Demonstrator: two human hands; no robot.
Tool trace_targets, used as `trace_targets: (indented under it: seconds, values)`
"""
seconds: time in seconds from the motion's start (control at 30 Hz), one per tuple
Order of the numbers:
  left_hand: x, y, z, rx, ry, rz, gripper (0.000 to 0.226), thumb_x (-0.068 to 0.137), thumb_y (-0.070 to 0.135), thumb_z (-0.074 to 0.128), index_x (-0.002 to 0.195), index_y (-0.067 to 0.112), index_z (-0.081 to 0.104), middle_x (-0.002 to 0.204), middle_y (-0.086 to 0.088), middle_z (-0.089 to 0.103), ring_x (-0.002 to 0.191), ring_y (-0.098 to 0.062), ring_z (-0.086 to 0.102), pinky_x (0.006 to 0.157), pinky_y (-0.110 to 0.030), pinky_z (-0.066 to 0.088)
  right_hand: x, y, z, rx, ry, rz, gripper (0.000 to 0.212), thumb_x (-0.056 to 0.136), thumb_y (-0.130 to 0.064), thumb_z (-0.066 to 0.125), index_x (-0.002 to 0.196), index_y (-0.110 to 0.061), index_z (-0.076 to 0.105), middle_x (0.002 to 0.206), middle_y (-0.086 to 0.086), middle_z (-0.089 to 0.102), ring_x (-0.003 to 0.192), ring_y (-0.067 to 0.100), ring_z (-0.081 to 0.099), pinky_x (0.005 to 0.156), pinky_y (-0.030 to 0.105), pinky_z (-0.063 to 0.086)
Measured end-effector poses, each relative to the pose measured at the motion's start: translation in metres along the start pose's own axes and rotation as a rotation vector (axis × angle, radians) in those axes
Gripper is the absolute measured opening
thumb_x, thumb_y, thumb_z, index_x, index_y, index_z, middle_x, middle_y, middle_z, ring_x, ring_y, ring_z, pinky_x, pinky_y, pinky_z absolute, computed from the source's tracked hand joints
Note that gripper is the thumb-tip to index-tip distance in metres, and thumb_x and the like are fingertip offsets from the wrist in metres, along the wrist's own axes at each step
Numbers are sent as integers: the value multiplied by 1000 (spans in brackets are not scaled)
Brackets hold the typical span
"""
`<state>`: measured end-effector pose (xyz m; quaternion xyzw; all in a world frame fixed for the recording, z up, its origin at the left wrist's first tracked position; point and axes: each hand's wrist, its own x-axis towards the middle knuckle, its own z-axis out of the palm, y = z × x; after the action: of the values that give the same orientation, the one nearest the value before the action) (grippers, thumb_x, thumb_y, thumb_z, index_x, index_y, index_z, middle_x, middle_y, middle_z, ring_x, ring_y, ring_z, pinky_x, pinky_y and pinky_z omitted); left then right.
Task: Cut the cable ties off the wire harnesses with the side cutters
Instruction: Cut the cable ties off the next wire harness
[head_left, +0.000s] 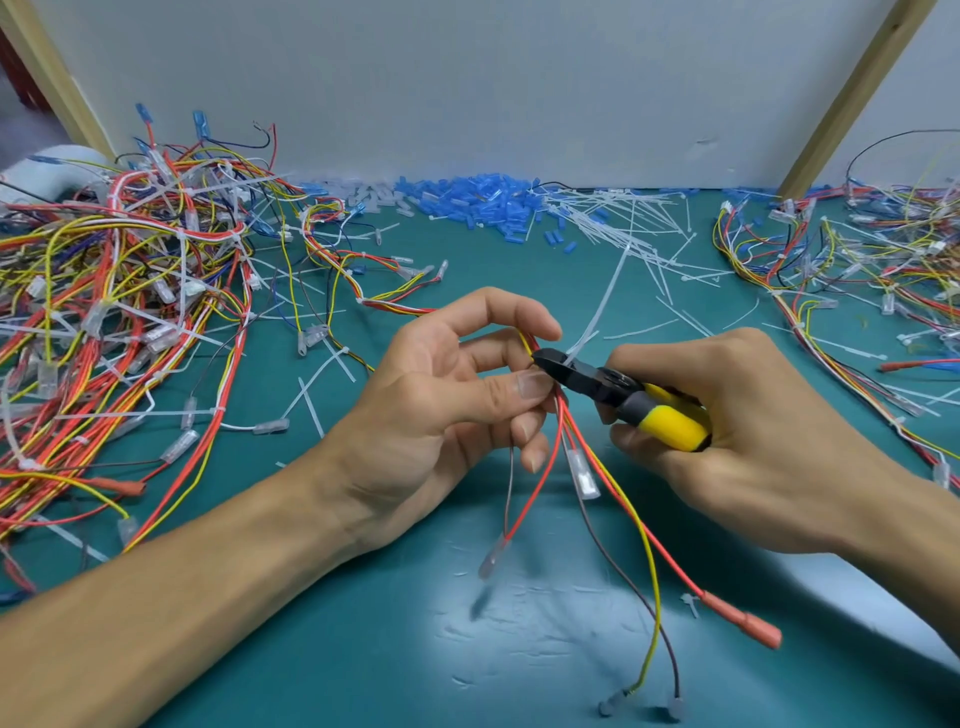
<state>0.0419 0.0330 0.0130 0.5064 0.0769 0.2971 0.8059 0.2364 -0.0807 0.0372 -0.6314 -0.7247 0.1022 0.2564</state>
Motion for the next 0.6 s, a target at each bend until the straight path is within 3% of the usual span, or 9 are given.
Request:
trace_targets:
  seconds: [0.17,0.3,0.4,0.6]
  values:
    - [0,1,1,1,32,20,24,81,-7,63,103,4,64,77,-11,51,54,-18,51,52,-28,51,1,1,2,-17,27,3,7,84,-19,62,79,-19,57,62,4,43,60,22,32,50,38,33]
    - [0,-3,4,225,173,247,19,81,-7,66,95,4,59,76,-10,63,53,-21,57,55,-31,54,3,0,6,-63,103,-12,10,87,-22,65,84,-24,56,73,-5,53,69,22,48,58,43,43]
    - [-1,-6,9,421,241,433,25,82,-9,69,98,3,55,76,-14,61,58,-26,61,58,-31,56,3,-1,10,-39,132,-19,13,92,-26,62,87,-16,57,76,-5,54,72,23,49,62,42,44]
    - [-5,-6,12,543,292,563,38,87,-13,69,112,8,50,78,-15,64,63,-31,66,62,-33,60,3,-9,20,-28,166,2,17,96,-31,58,87,-19,49,76,-7,49,71,20,45,63,34,41]
